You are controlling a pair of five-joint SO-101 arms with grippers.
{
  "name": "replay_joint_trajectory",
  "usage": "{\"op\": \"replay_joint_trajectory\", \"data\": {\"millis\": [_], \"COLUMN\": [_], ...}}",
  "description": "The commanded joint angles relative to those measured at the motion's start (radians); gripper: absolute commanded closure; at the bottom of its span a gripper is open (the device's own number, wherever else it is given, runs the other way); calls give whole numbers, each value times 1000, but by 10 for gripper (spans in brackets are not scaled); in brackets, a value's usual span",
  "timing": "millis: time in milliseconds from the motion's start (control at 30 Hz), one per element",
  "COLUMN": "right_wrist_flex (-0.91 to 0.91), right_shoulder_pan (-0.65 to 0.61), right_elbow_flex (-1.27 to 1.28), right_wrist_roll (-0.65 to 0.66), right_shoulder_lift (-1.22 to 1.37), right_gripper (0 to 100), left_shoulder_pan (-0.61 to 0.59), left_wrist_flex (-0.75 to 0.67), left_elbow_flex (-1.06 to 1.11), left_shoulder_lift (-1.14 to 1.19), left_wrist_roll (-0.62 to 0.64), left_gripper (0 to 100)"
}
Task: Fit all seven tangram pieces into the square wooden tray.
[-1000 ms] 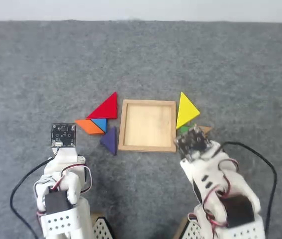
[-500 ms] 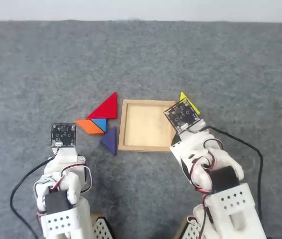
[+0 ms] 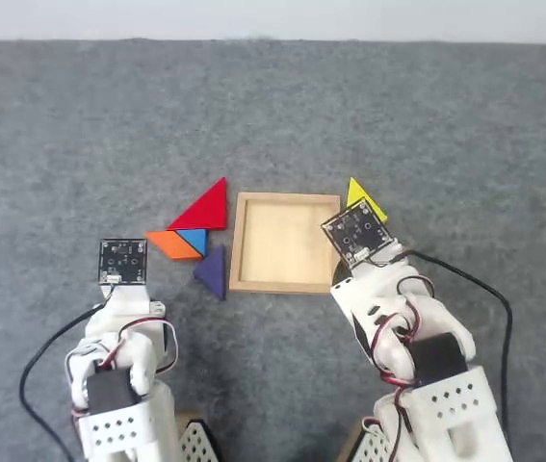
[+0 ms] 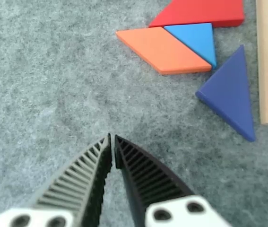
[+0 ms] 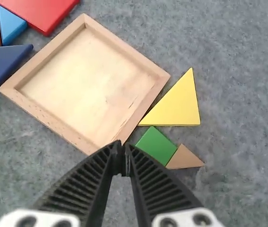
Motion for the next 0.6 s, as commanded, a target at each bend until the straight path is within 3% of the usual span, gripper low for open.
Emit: {"op": "replay_joint_trajectory", "data": {"millis": [0, 467, 567], "right_wrist_flex": [15, -54, -84], "right_shoulder_pan": [58, 200, 203], "right_elbow_flex": [-63, -305, -330], "right_wrist_roll": [-25, -118, -123], "right_shoulder_lift": [-12, 559, 647], "right_gripper": [989, 987, 932], "left_shoulder_pan": [-5, -5, -5], "left_wrist_flex": [5, 5, 5], "left_elbow_flex": [-10, -10, -10], "left_shoulder_lift": [-15, -15, -15], "left_wrist_roll": [-9, -9, -9], "left_gripper": [985, 985, 985]}}
